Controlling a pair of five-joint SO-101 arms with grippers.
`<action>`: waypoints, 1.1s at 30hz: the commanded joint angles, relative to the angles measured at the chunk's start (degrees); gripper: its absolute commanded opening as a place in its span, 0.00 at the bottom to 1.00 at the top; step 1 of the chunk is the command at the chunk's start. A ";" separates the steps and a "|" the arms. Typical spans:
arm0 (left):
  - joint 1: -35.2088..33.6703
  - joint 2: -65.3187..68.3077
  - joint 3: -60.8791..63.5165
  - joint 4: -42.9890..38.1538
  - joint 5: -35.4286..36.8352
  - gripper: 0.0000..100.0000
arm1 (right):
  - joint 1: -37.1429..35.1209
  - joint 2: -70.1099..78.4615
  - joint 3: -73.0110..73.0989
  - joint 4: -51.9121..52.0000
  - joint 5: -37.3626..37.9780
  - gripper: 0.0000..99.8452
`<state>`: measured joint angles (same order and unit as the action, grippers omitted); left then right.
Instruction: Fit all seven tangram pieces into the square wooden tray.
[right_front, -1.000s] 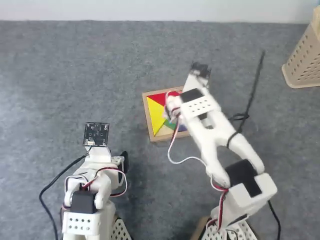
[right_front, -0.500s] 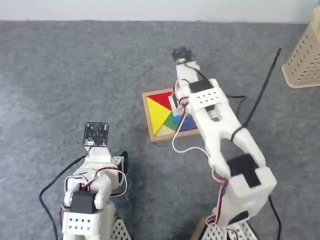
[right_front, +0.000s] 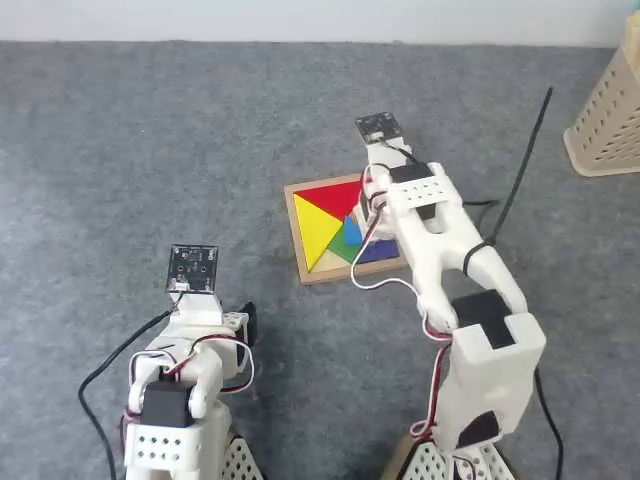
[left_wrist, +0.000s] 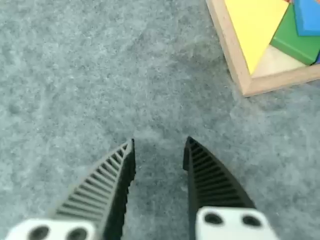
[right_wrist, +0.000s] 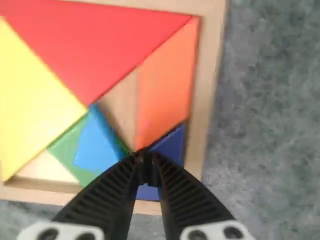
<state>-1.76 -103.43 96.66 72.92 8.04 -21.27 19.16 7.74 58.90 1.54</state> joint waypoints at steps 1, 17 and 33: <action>-0.35 -1.14 -0.13 -0.35 0.35 0.15 | -2.95 -1.10 -0.62 0.66 1.32 0.01; -0.35 -1.14 -0.13 -0.35 0.35 0.15 | -11.30 -6.11 2.64 2.86 -2.55 0.01; -0.35 -1.14 -0.13 -0.35 0.35 0.15 | -6.90 -12.18 3.60 -8.84 -2.81 0.01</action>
<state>-1.93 -103.43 96.66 72.92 8.04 -29.71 6.42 12.04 53.27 -0.92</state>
